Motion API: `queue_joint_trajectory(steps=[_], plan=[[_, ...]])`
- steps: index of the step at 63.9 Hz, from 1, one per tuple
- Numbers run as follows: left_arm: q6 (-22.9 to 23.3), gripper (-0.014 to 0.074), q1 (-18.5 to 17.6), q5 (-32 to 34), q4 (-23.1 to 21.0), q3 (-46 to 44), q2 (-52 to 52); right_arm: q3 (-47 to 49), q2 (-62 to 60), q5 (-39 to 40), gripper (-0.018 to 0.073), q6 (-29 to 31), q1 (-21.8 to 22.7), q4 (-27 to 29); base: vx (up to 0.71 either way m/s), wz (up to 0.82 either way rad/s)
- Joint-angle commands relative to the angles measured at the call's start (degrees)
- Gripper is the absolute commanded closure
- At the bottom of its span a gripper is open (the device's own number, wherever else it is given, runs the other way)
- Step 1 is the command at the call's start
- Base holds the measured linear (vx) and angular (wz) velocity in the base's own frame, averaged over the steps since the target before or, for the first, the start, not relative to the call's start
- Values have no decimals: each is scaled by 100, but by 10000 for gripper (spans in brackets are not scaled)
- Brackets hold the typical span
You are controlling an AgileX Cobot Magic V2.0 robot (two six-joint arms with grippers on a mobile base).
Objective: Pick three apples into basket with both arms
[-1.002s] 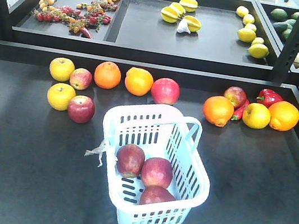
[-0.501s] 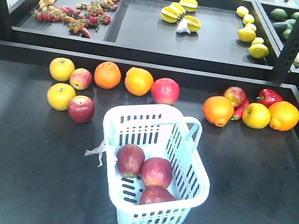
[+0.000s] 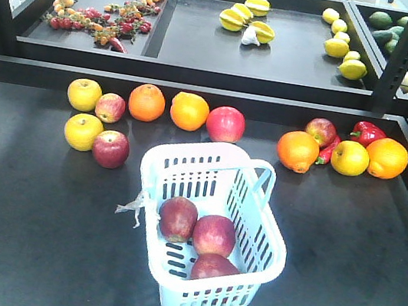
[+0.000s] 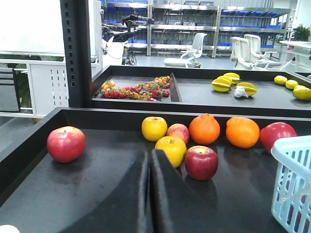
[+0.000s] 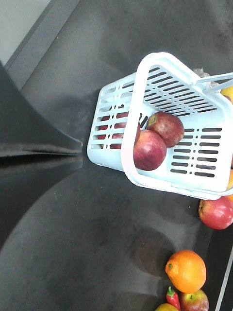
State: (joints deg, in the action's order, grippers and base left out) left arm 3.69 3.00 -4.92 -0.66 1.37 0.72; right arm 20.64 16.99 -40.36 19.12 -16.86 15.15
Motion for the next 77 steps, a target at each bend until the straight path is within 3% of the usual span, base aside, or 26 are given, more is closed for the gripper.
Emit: queue_joint_trajectory(steps=[1, 47, 52, 59, 67, 77], plan=[[-14, 603, 9, 416, -35, 134, 91, 148, 35, 388, 564, 5, 21, 35, 0, 0], [-14, 603, 9, 417, -35, 134, 91, 143, 35, 401, 564, 5, 21, 31, 0, 0], [-14, 603, 9, 417, -35, 134, 91, 40, 35, 602, 564, -23, 21, -175, 0, 0], [-14, 603, 9, 417, -35, 134, 91, -489, 4, 1290, 564, -693, 21, -557, 0, 0], [-14, 603, 9, 408, -35, 134, 91, -1181, -258, 1960, 564, -2134, 32, -1371, 0, 0], [-14, 603, 9, 404, -35, 134, 91, -1904, -792, 2061, 564, -3841, 85, -2102, 0, 0]])
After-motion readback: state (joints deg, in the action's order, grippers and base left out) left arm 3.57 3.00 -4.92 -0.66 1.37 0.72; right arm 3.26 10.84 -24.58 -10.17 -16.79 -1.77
